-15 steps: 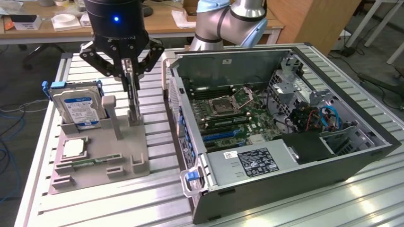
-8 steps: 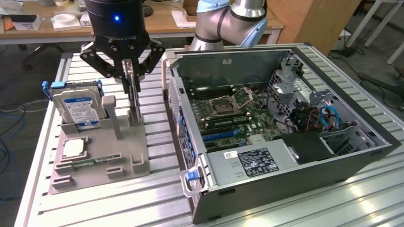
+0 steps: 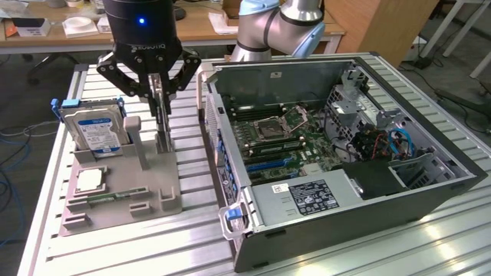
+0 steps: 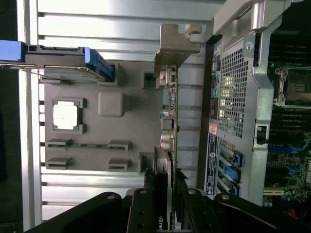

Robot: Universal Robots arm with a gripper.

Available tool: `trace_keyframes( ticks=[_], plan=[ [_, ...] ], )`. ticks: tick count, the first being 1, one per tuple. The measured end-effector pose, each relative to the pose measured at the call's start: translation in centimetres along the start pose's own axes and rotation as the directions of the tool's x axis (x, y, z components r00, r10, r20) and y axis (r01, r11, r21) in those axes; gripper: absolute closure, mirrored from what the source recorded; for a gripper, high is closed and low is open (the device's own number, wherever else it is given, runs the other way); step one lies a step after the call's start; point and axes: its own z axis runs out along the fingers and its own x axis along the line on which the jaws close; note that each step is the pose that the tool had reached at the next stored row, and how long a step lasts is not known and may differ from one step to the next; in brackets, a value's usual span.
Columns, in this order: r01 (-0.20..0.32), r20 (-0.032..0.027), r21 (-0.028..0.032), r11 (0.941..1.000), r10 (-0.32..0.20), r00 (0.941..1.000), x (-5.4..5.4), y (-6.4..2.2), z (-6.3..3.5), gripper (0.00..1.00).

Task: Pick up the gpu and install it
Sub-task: 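Pick up the gpu and move the gpu toward the slot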

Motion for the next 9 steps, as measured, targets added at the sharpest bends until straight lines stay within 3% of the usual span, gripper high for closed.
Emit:
trace_keyframes(
  ticks=[9],
  plan=[
    [0.000,0.0001,0.0000,1.0000,0.000,1.0000,-0.02,-0.01,-0.68,0.74]
  ],
)
